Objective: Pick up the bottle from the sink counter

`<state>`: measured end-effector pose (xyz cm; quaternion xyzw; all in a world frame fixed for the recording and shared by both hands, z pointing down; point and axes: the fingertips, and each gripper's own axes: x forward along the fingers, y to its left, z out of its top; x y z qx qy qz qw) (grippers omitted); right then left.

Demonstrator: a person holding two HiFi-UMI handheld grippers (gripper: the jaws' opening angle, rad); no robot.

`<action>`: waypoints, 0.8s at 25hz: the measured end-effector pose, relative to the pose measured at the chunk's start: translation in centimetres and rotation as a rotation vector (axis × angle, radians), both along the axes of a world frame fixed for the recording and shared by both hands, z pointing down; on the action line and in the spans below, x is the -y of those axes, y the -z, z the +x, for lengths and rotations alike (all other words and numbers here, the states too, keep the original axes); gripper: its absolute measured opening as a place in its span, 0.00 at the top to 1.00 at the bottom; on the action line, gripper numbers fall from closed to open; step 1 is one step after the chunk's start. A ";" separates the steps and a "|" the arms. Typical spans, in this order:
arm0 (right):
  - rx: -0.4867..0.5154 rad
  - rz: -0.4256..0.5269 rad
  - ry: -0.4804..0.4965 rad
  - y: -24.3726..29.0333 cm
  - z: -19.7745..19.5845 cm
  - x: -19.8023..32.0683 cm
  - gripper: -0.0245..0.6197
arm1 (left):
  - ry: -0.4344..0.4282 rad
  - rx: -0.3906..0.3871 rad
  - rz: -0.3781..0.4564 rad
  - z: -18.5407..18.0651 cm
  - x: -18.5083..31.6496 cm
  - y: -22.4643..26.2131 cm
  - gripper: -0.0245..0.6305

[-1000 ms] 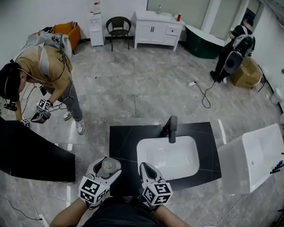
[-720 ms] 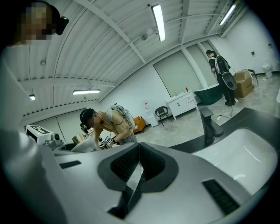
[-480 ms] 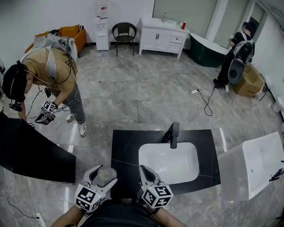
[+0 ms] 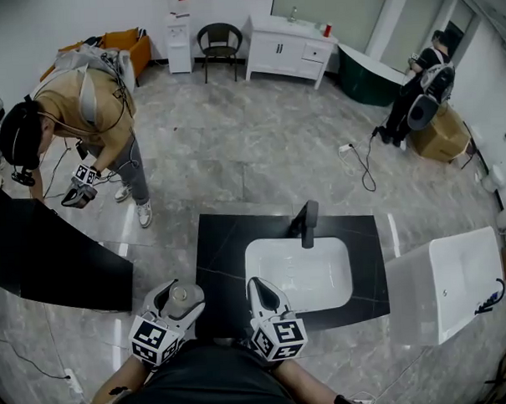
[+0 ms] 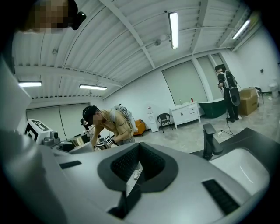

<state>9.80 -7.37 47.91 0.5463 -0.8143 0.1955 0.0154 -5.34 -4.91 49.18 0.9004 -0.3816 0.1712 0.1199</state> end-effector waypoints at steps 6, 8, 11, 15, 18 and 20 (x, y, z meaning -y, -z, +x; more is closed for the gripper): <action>-0.010 0.021 0.030 0.3 -1.0 -0.3 0.95 | -0.029 0.008 0.011 0.6 -0.1 -0.1 0.45; -0.019 0.035 0.041 0.5 -1.2 -0.4 0.95 | -0.036 0.025 0.020 0.8 0.0 0.2 0.45; -0.032 0.046 0.047 0.8 -1.4 -0.3 0.95 | -0.046 0.046 0.029 1.1 0.1 0.4 0.45; -0.033 0.044 0.052 0.6 -1.6 -0.3 0.95 | -0.062 0.046 0.020 1.1 0.0 -0.5 0.45; -0.035 0.051 0.061 0.5 -1.8 -0.4 0.95 | -0.063 0.047 0.019 1.1 0.2 -0.6 0.45; -0.042 0.053 0.062 0.6 -1.9 -0.4 0.95 | -0.065 0.045 0.013 1.0 0.3 -0.7 0.45</action>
